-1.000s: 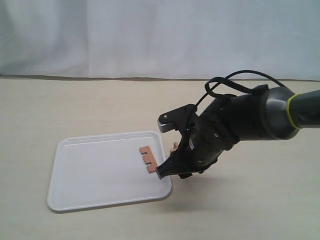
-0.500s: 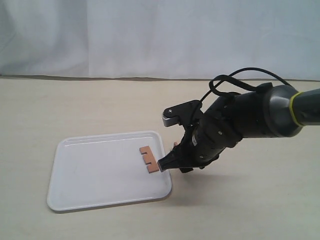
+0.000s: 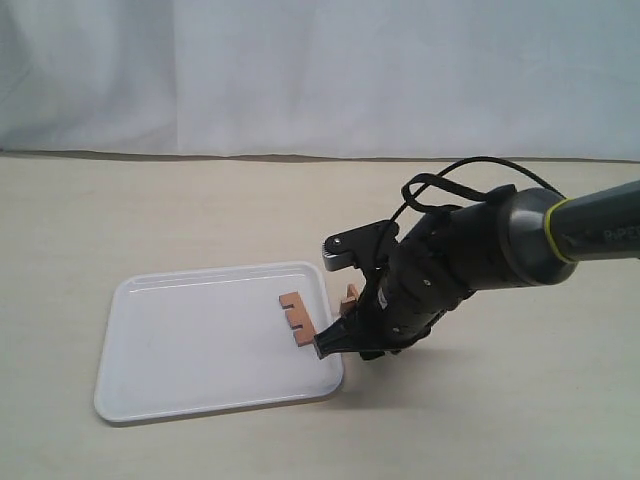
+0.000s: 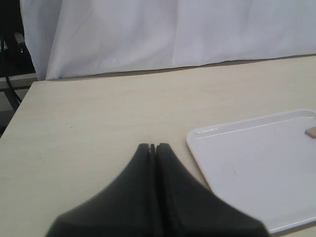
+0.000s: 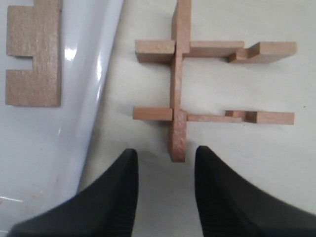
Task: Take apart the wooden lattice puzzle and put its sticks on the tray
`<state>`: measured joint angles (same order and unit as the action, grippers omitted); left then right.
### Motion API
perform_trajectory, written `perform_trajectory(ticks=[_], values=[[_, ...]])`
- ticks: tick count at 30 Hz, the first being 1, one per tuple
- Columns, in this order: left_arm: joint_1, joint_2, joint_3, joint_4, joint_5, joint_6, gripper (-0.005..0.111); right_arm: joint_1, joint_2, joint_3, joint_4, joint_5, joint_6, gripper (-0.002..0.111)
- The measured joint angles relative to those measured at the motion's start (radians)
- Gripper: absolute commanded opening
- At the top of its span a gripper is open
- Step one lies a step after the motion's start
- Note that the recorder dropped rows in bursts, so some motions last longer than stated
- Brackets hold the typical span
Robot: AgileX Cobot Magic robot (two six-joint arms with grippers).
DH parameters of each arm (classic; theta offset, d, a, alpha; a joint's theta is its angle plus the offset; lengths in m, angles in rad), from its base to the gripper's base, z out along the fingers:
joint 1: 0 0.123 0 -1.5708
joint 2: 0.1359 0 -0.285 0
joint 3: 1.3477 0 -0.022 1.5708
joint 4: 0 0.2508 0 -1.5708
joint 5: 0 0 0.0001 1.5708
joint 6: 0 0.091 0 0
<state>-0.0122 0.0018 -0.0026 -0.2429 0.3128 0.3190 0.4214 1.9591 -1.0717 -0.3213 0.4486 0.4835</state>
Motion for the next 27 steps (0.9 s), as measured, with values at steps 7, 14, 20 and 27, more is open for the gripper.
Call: perform_trajectory(ticks=[7,14,20,27], values=[[0.000,0.000,0.000,0.000,0.000,0.000,0.000,0.000,0.000,0.000,-0.004,-0.002,0.000,0.005],[0.000,0.000,0.000,0.000,0.000,0.000,0.000,0.000,0.000,0.000,-0.004,-0.002,0.000,0.005],[0.000,0.000,0.000,0.000,0.000,0.000,0.000,0.000,-0.039,0.000,-0.004,0.022,0.000,0.005],[0.000,0.000,0.000,0.000,0.000,0.000,0.000,0.000,-0.115,0.000,-0.006,0.063,0.000,0.005]])
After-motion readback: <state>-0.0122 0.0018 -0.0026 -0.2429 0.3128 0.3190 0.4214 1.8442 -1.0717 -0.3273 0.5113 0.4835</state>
